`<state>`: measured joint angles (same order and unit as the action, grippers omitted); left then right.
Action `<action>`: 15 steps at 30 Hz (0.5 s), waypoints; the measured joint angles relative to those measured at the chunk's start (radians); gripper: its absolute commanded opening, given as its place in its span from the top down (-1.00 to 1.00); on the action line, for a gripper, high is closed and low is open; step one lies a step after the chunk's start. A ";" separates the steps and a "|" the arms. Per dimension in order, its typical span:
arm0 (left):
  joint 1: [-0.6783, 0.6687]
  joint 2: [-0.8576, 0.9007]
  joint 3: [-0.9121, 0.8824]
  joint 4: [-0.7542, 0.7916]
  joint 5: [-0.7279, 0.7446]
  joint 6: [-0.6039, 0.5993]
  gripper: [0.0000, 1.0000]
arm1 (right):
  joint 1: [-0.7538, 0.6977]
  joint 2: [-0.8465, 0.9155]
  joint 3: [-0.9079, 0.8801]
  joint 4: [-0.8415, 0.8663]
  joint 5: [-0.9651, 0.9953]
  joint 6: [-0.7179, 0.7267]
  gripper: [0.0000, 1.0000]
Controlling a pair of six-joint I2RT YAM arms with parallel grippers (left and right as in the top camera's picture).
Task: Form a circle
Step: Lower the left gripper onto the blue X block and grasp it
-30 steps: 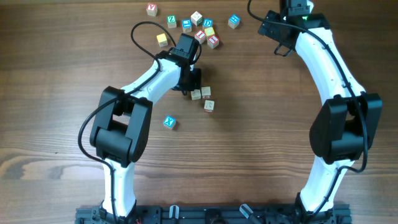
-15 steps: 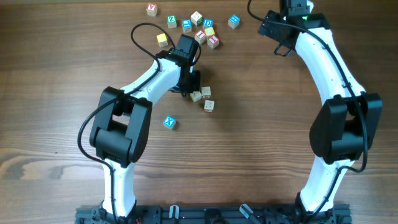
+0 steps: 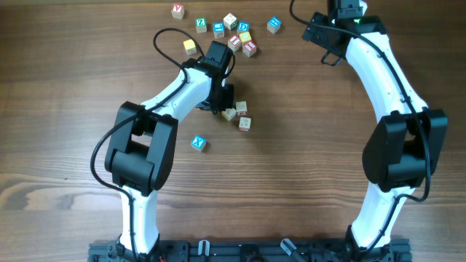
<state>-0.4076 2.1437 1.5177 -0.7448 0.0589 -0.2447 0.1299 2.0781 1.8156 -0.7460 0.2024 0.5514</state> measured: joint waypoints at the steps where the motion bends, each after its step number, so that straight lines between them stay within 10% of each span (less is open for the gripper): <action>1: 0.000 0.000 0.000 0.000 0.001 0.000 0.75 | 0.000 0.000 0.000 0.000 0.000 0.000 -1.00; 15: 0.143 -0.145 0.075 -0.420 -0.039 -0.108 0.37 | 0.000 0.000 0.000 0.000 0.000 0.000 -1.00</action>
<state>-0.2646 1.9987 1.5925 -1.1645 0.0204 -0.3531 0.1299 2.0781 1.8156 -0.7460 0.2024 0.5514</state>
